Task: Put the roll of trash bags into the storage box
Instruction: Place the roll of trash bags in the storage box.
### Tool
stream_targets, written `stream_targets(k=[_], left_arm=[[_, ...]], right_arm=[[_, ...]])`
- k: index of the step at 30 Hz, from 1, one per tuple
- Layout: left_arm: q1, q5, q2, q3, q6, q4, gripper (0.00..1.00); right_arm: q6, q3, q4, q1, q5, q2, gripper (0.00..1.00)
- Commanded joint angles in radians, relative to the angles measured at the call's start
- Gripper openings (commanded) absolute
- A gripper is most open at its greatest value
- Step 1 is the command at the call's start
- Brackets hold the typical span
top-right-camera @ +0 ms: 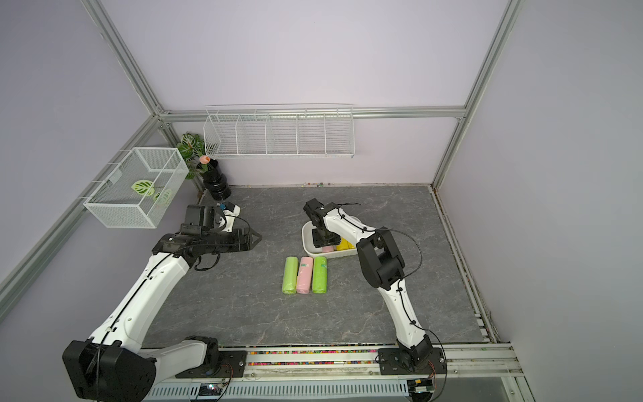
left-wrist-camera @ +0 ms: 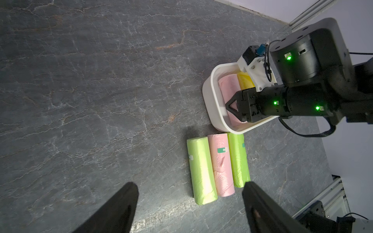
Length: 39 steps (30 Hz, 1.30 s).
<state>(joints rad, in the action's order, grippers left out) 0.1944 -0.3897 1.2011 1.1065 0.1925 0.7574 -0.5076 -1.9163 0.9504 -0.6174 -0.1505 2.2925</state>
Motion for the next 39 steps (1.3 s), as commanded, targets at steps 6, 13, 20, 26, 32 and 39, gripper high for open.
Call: stream_targets(k=[6, 13, 20, 26, 32, 39], left_arm=[[-0.007, 0.002, 0.008, -0.010, -0.019, -0.008, 0.87], [-0.006, 0.005, 0.005, -0.010, -0.019, -0.007, 0.87], [-0.006, 0.005, 0.004, -0.010, -0.020, -0.006, 0.87], [-0.006, 0.004, 0.003, -0.010, -0.020, -0.006, 0.87], [-0.007, 0.005, 0.003, -0.010, -0.019, -0.006, 0.87], [-0.006, 0.005, -0.002, -0.008, -0.020, -0.006, 0.87]], right_arm=[[0.007, 0.004, 0.042, 0.001, -0.087, -0.058, 0.55], [0.020, -0.016, 0.075, -0.013, -0.146, -0.066, 0.61], [0.016, -0.004, 0.059, -0.016, -0.144, -0.089, 0.63], [0.017, -0.007, 0.068, -0.018, -0.155, -0.088, 0.57], [0.012, -0.008, 0.080, -0.018, -0.157, -0.120, 0.57], [-0.071, 0.168, 0.037, -0.094, -0.122, -0.334, 0.66]])
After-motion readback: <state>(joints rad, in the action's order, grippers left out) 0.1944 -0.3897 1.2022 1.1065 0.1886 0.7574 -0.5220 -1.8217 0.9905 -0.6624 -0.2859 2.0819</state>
